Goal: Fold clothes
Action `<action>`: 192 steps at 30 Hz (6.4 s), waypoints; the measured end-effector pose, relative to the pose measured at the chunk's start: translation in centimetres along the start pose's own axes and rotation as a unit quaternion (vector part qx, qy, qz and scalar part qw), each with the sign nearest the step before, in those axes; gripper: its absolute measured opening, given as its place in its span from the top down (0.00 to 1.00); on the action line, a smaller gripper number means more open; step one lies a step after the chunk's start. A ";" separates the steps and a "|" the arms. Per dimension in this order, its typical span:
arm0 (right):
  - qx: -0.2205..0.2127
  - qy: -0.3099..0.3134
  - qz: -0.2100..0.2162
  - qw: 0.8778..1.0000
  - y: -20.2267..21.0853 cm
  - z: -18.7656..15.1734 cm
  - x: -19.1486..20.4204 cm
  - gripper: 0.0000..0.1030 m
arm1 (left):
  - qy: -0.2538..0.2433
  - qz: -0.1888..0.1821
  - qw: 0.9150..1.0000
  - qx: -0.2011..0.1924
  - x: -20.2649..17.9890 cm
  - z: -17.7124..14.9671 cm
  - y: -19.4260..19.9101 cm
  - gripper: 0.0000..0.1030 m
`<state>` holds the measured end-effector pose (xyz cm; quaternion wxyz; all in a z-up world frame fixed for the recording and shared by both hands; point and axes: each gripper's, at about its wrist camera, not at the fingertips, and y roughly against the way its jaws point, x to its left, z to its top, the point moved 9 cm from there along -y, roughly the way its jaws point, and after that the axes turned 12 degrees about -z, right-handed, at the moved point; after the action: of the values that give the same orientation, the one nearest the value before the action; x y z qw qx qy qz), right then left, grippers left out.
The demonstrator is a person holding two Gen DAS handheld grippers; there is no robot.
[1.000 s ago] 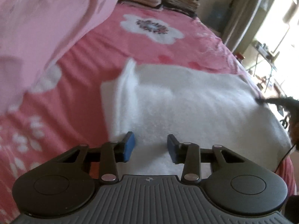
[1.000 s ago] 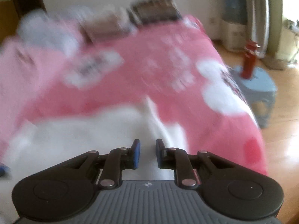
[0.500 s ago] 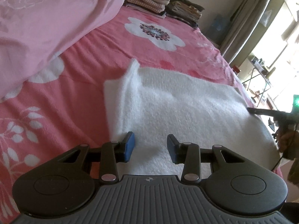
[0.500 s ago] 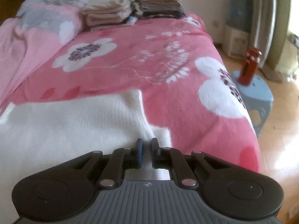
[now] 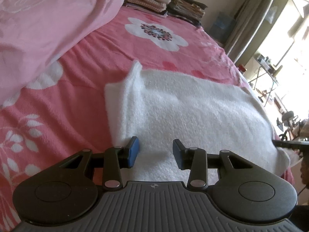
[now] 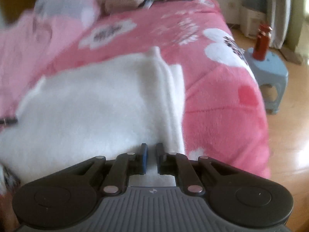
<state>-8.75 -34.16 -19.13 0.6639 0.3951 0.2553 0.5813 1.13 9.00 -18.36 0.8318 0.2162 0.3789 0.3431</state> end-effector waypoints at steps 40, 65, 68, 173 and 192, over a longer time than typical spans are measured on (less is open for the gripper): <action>-0.069 0.177 0.053 0.980 9.2 -2.9 9.9 0.90 | -0.016 0.002 1.000 0.010 -2.4 -7.9 4.4 0.63; -0.013 0.334 0.159 0.929 1.8 -9.3 21.8 0.89 | -0.086 0.003 0.996 0.001 -5.8 -7.2 7.3 0.59; -0.009 0.297 0.164 0.941 1.6 -9.1 21.3 0.89 | -0.115 -0.014 0.993 0.010 -7.3 -6.6 5.9 0.57; -0.092 0.143 -0.067 0.983 0.1 -1.5 11.0 0.38 | -0.054 0.132 0.986 0.091 -8.7 -3.4 -6.0 0.03; -0.100 0.138 -0.061 0.983 0.9 -2.1 11.0 0.37 | -0.051 0.132 0.986 0.088 -8.7 -3.4 -5.9 0.02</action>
<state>-8.79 -23.01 -18.21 0.6923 0.2263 0.3090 0.6116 -3.25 -1.00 -19.95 0.7754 0.3533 0.3331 0.4037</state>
